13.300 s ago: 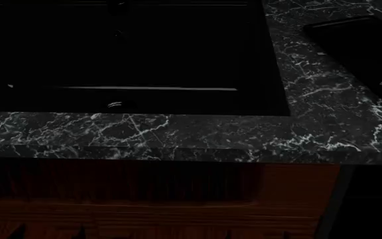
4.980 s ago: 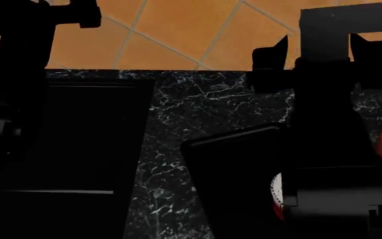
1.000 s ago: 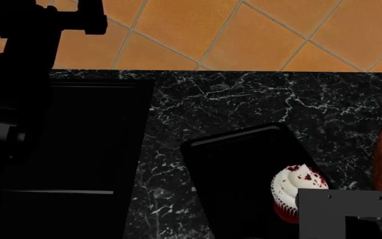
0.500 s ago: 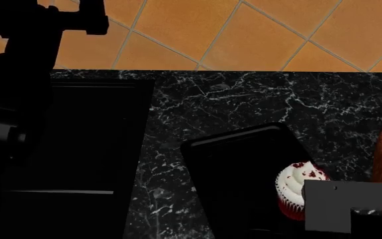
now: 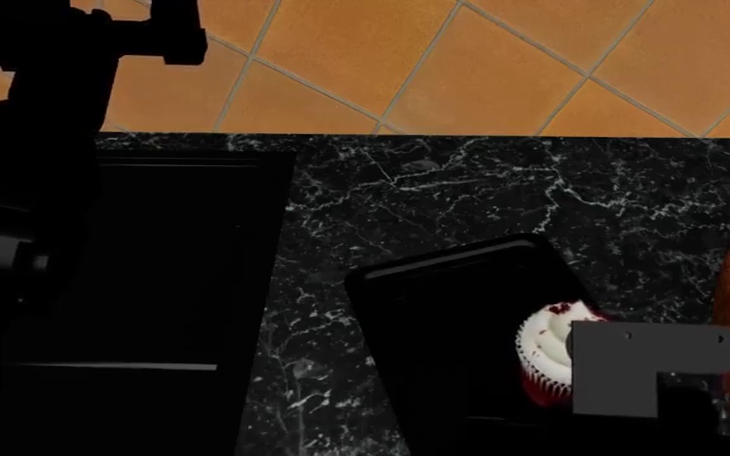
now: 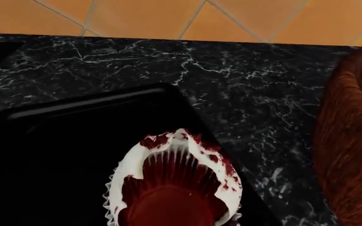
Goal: Move the fresh-baked cupcake off the tray onto the counter, and place the bowl used for mixing into the sink.
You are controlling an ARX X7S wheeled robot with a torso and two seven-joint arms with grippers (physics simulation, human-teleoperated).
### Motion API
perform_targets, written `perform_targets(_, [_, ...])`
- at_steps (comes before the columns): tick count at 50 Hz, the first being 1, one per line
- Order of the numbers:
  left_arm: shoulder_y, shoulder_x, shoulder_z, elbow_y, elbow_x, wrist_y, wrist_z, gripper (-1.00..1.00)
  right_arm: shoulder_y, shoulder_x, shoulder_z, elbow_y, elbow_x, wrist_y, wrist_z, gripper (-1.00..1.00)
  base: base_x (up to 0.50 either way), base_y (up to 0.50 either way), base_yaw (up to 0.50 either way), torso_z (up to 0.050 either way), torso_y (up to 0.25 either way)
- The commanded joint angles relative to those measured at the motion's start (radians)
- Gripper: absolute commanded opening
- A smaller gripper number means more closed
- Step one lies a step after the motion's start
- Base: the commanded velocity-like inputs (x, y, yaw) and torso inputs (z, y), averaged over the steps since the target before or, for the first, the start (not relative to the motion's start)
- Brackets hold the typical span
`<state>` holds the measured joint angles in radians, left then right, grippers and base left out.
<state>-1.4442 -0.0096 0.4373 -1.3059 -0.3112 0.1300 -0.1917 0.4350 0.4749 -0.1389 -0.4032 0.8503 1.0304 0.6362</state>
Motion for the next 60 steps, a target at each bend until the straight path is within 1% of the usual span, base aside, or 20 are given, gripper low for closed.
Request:
perform_targets(1, [0.011,0.003,-0.015,0.0,0.06,0.019,-0.01,1.0,-0.002,-0.002,0.017,-0.025,0.043,-0.004,-0.011,-1.0,0.0,0.0,0.0,0.0,0.0])
perform_targets(7, [0.012,0.004,-0.017,0.0,0.059,0.027,-0.009,1.0,0.006,0.012,0.041,-0.121,0.106,0.068,0.052,-1.0,0.0,0.0,0.0,0.0,0.0])
perform_targets(14, [0.007,0.005,-0.025,0.0,0.039,0.019,-0.015,1.0,0.053,0.021,0.098,-0.241,0.247,0.192,0.167,-1.0,0.0,0.0,0.0,0.0,0.0])
perform_targets(22, [0.005,0.004,-0.02,-0.001,0.048,0.01,-0.05,1.0,0.112,0.026,0.12,-0.282,0.337,0.265,0.241,-1.0,0.0,0.0,0.0,0.0,0.0])
perform_targets(29, [0.004,0.005,-0.028,-0.001,0.047,0.003,-0.049,1.0,0.173,0.025,0.135,-0.281,0.392,0.297,0.282,-1.0,0.0,0.0,0.0,0.0,0.0])
perform_targets(41, [-0.001,0.006,-0.027,-0.001,0.044,0.0,-0.044,1.0,0.351,0.025,0.084,-0.173,0.357,0.305,0.25,-1.0,0.0,0.0,0.0,0.0,0.0])
perform_targets(42, [0.003,0.005,-0.028,-0.001,0.042,0.006,-0.039,1.0,0.501,0.036,-0.015,-0.023,0.228,0.248,0.135,-1.0,0.0,0.0,0.0,0.0,0.0])
perform_targets(43, [0.004,0.004,-0.028,-0.001,0.043,0.007,-0.039,1.0,0.532,0.039,-0.037,0.018,0.203,0.235,0.112,-1.0,0.0,0.0,0.0,0.0,0.0])
perform_targets(52, [0.003,0.005,-0.029,-0.001,0.045,0.004,-0.035,1.0,0.596,0.042,-0.087,0.11,0.149,0.205,0.059,-1.0,0.0,0.0,0.0,0.0,0.0])
perform_targets(53, [0.003,0.005,-0.029,-0.001,0.044,0.004,-0.034,1.0,0.628,0.039,-0.081,0.13,0.155,0.223,0.065,-1.0,0.0,0.0,0.0,0.0,0.0])
perform_targets(56, [0.001,0.005,-0.028,-0.001,0.042,0.002,-0.035,1.0,0.63,0.039,-0.101,0.162,0.128,0.19,0.036,-1.0,0.0,0.0,0.0,0.0,0.0])
perform_targets(57, [0.001,0.005,-0.027,-0.001,0.042,0.002,-0.034,1.0,0.678,0.03,-0.11,0.195,0.128,0.208,0.03,-1.0,0.0,0.0,0.0,0.0,0.0])
perform_targets(60, [0.001,0.005,-0.025,0.0,0.042,0.003,-0.034,1.0,0.721,0.024,-0.145,0.26,0.092,0.179,-0.013,-1.0,0.0,0.0,0.0,0.0,0.0])
